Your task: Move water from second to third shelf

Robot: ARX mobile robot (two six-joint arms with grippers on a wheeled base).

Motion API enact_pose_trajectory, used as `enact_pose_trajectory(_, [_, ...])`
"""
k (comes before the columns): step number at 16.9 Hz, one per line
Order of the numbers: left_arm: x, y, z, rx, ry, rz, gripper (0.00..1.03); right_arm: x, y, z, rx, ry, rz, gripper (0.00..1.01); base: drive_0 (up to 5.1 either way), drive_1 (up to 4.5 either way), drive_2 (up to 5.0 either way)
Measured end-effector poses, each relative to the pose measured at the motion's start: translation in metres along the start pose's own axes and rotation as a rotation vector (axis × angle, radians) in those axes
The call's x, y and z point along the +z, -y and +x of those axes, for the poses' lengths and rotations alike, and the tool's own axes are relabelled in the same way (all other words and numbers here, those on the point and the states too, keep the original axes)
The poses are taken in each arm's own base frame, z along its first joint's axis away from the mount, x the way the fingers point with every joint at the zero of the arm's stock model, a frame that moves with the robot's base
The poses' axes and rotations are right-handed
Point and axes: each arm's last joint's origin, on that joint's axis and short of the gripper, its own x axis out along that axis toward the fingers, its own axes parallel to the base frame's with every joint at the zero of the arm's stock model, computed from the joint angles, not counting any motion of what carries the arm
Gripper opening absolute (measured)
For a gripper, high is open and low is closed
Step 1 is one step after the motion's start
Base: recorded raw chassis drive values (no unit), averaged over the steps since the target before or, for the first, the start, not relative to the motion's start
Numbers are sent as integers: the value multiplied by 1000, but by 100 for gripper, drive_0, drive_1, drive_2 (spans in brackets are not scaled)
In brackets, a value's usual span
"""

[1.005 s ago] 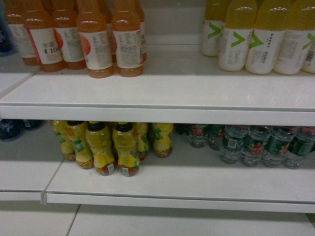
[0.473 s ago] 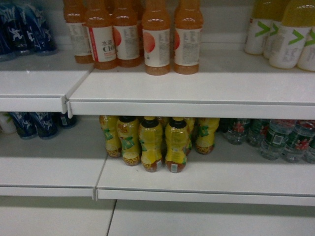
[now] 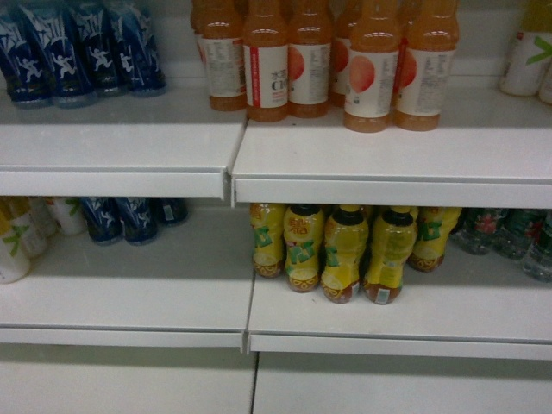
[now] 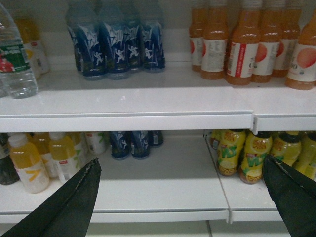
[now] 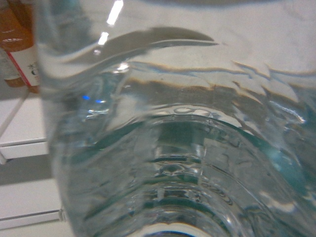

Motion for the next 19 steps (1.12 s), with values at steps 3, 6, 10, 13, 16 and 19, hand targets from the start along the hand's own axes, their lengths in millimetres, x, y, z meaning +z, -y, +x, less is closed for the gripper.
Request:
enact_pose_trajectory(3, [0, 0, 0, 0, 1, 0, 98, 0, 0, 0, 0, 3, 1, 43, -500, 237, 237])
enact_pose_trajectory(6, [0, 0, 0, 0, 2, 0, 98, 0, 0, 0, 1, 2, 1, 43, -506, 230, 230])
enact_pose_trajectory(10, [0, 0, 0, 0, 2, 0, 98, 0, 0, 0, 1, 2, 1, 43, -496, 240, 240])
enact_pose_trajectory(13, [0, 0, 0, 0, 1, 0, 98, 0, 0, 0, 0, 3, 1, 43, -494, 242, 242])
enact_pose_trajectory(16, [0, 0, 0, 0, 1, 0, 98, 0, 0, 0, 1, -1, 0, 43, -505, 231, 231])
enact_pose_trajectory(19, [0, 0, 0, 0, 0, 0, 98, 0, 0, 0, 1, 2, 1, 43, -493, 243, 243])
